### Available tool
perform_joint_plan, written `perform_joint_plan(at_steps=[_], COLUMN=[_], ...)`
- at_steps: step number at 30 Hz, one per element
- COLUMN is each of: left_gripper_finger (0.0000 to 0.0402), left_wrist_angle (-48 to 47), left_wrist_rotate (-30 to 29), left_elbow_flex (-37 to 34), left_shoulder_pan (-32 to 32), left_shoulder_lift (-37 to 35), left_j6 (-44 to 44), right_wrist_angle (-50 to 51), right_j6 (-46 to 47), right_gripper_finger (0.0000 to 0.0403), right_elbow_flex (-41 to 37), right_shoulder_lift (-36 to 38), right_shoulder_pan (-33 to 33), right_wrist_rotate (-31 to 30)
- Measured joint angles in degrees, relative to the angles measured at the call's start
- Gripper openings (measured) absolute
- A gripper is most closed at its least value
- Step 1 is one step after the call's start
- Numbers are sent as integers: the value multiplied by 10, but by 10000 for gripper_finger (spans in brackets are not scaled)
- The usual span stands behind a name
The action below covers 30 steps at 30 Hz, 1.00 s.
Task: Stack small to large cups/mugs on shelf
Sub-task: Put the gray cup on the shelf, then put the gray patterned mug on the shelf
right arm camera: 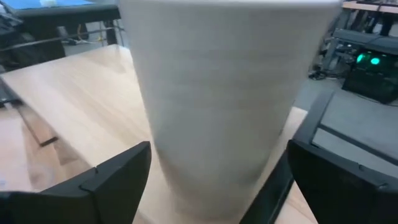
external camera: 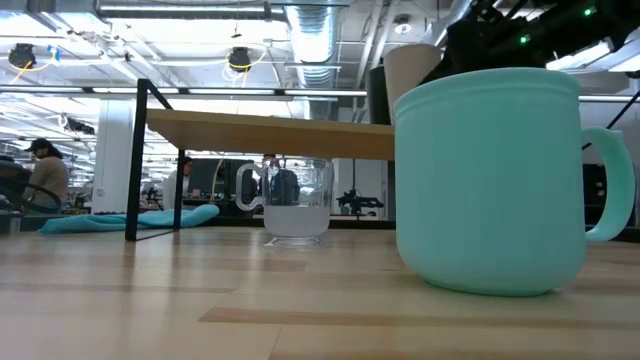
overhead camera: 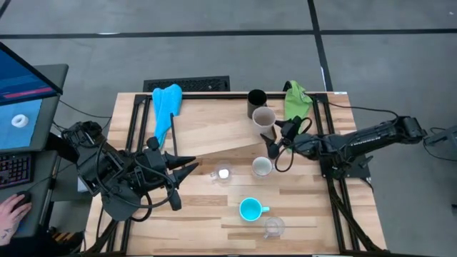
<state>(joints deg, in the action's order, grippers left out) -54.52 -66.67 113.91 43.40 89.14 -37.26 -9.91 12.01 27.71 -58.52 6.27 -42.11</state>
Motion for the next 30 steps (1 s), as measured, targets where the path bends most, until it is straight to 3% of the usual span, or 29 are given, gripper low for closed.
perform_joint_plan(at_steps=[18, 30], left_gripper_finger=[73, 73], left_wrist_angle=[0, 13], left_wrist_rotate=[19, 19], left_elbow_flex=[0, 0], left_shoulder_pan=[0, 0], left_shoulder_lift=[0, 0], left_j6=[0, -5], right_wrist_angle=[-1, 149], right_j6=[-11, 15], right_gripper_finger=[399, 400], right_elbow_flex=[14, 77], right_shoulder_lift=[0, 13], right_shoulder_pan=[1, 3], right_wrist_rotate=[13, 12])
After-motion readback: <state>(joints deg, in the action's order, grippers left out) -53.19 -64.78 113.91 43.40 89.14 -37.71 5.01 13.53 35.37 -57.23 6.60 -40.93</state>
